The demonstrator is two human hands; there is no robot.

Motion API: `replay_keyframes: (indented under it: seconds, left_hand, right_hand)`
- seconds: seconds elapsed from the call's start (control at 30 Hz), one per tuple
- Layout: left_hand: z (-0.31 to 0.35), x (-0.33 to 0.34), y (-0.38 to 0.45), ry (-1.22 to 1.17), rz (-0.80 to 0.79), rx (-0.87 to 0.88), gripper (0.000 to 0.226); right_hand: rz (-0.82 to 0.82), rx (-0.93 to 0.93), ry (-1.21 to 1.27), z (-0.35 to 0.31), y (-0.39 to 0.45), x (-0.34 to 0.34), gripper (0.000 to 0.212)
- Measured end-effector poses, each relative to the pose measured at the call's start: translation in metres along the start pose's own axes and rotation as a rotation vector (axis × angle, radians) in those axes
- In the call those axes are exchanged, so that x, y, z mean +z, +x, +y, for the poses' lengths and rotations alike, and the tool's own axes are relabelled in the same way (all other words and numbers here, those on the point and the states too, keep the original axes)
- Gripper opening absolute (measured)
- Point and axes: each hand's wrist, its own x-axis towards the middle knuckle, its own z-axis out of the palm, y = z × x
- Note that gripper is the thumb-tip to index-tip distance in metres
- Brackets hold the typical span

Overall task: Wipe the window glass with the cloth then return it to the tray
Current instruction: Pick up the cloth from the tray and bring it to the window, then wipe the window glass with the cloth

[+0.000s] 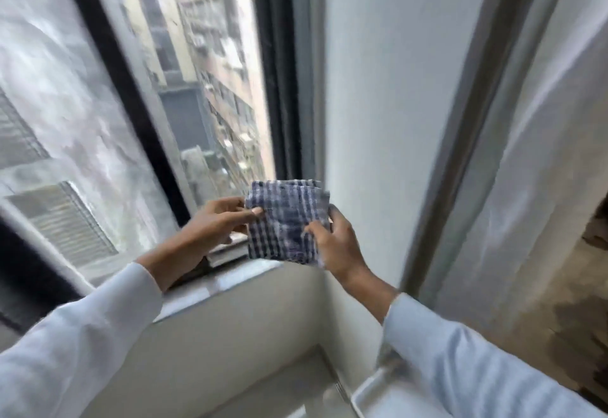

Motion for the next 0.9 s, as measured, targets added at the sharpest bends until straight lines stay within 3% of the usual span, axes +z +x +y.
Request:
replay_keyframes:
  seconds: [0.17,0.33,0.47,0.53,0.6,0.67,0.7,0.77,0.8,0.9]
  left_hand:
    - [0.08,-0.133,-0.064,-0.096,0.184,0.183,0.028]
    - [0.096,-0.218,-0.094,-0.172,0.296,0.239,0.024]
    - [0.091,-0.266,-0.092,-0.188,0.358,0.252,0.009]
    - [0.086,-0.295,-0.088,-0.035,0.49,0.265,0.016]
    - [0.078,-0.328,-0.08,0.35,0.802,0.275,0.035]
    - [0.071,-0.363,-0.07,0.747,1.178,0.355,0.05]
    - [0.069,-0.379,-0.065,0.858,1.292,0.403,0.056]
    - [0.067,-0.409,-0.049,0.916,1.335,0.43,0.069]
    - [0.064,-0.421,-0.039,0.915,1.313,0.404,0.075]
    - [0.05,-0.447,-0.013,0.864,1.267,0.356,0.083]
  right_hand:
    - [-0.138,-0.379,-0.01,-0.15,0.002,0.067,0.03]
    - [-0.565,-0.352,0.136,-0.239,0.005,0.15,0.077]
    - [-0.694,-0.371,0.172,-0.26,0.023,0.212,0.059]
    - [-0.619,-0.254,0.301,-0.262,0.037,0.236,0.053]
    - [-0.45,-0.27,0.362,-0.267,0.061,0.257,0.054]
    - [-0.242,-0.551,0.32,-0.28,0.087,0.278,0.064]
    - [-0.149,-0.734,0.237,-0.289,0.1,0.289,0.075]
    - [0.053,-1.129,-0.139,-0.311,0.131,0.318,0.087]
    - [0.13,-1.286,-0.333,-0.319,0.15,0.333,0.082]
    - [0.111,-1.355,-0.663,-0.315,0.176,0.377,0.064]
